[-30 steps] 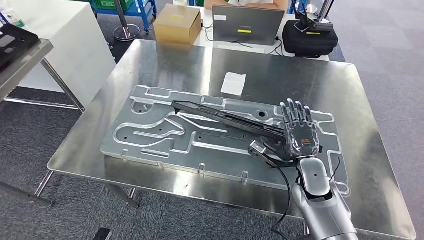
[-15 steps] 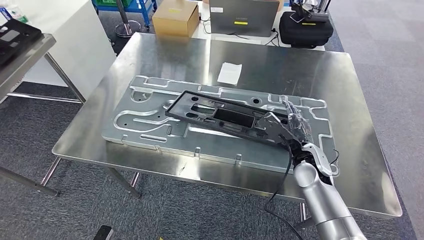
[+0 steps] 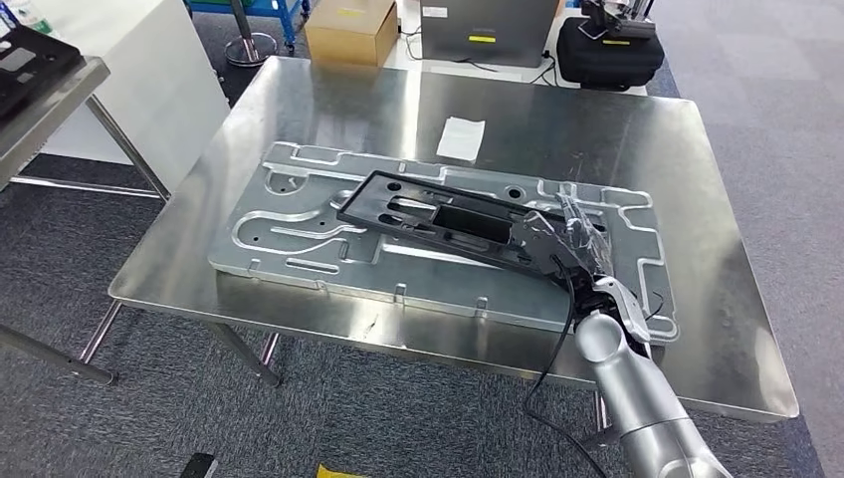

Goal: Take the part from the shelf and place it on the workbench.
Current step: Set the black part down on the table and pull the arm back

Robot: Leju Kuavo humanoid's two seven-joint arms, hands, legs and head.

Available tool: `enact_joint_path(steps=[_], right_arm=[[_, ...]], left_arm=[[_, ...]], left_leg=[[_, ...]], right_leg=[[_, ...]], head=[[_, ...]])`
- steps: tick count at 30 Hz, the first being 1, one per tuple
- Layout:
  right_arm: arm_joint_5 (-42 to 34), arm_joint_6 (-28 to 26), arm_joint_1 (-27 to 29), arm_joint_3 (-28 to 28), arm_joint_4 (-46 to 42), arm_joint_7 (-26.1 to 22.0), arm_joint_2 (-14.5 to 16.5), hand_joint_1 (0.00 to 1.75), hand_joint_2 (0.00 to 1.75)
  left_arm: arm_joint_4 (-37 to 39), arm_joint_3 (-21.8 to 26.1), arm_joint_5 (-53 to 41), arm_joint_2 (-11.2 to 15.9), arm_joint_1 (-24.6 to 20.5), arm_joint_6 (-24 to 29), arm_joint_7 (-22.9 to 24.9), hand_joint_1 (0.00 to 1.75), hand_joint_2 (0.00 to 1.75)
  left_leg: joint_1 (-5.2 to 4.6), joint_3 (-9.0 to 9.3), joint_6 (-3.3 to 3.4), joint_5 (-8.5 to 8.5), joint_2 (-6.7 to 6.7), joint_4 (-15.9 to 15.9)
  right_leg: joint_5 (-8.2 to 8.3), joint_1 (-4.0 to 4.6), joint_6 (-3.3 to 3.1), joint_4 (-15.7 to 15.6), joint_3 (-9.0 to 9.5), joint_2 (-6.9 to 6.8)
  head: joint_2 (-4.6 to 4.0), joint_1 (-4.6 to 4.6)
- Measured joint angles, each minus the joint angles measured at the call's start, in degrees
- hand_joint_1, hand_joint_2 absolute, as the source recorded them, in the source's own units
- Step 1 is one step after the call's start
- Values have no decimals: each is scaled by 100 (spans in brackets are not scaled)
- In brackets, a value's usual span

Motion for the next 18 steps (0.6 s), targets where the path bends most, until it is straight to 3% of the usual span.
enact_joint_path(steps=[3,4,5,6,7,8,10,14,16,18], right_arm=[[150,-154,51,104,-84,-93,26,0,0],[196,-194,98,152,-137,-126,32,0,0],[237,-227,151,201,-196,-158,40,0,0],[276,-256,196,250,-261,-183,48,0,0],[316,-283,226,298,-326,-202,59,0,0],[356,-304,241,343,-393,-216,69,0,0],[468,-367,259,435,-559,-252,96,0,0],[694,-532,392,638,-943,-325,168,0,0],[804,-690,496,735,-1159,-421,226,0,0],[932,-999,693,836,-1460,-621,294,0,0]], left_arm=[[0,5,48,-2,16,-23,-47,0,0],[0,9,70,-2,34,-28,-60,0,0],[0,13,87,-2,59,-31,-72,0,0],[0,17,97,-2,83,-32,-83,0,0],[0,21,103,-3,100,-32,-91,0,0],[0,24,103,-3,109,-32,-95,0,0],[0,34,105,-3,111,-32,-97,0,0],[0,60,118,-6,138,-21,-97,0,0],[0,82,140,-10,154,-12,-98,0,0],[0,120,185,-19,160,8,-103,0,0]], left_leg=[[9,-59,77,62,8,-13],[6,-87,85,69,7,2],[4,-113,88,73,7,21],[4,-138,88,75,7,46],[4,-159,85,77,6,71],[3,-176,79,79,5,92],[-13,-223,34,99,-1,126],[-10,-307,-125,165,-8,138],[1,-404,-190,-82,-13,354],[11,-607,-242,-598,-12,1000]], right_leg=[[-570,-24,55,893,-380,12],[-699,-31,64,1214,-513,12],[-729,-37,68,1390,-576,12],[-650,-44,66,1359,-540,11],[-484,-51,57,1121,-403,11],[-296,-57,42,754,-204,11],[-74,-37,2,139,102,17],[46,-15,-102,-63,90,23],[141,-41,-181,-108,32,6],[223,-36,-227,-115,-65,-13]], head=[[1,21],[1,21],[0,23],[0,23],[0,23],[0,25],[1,22],[1,17],[1,0],[0,-23]])
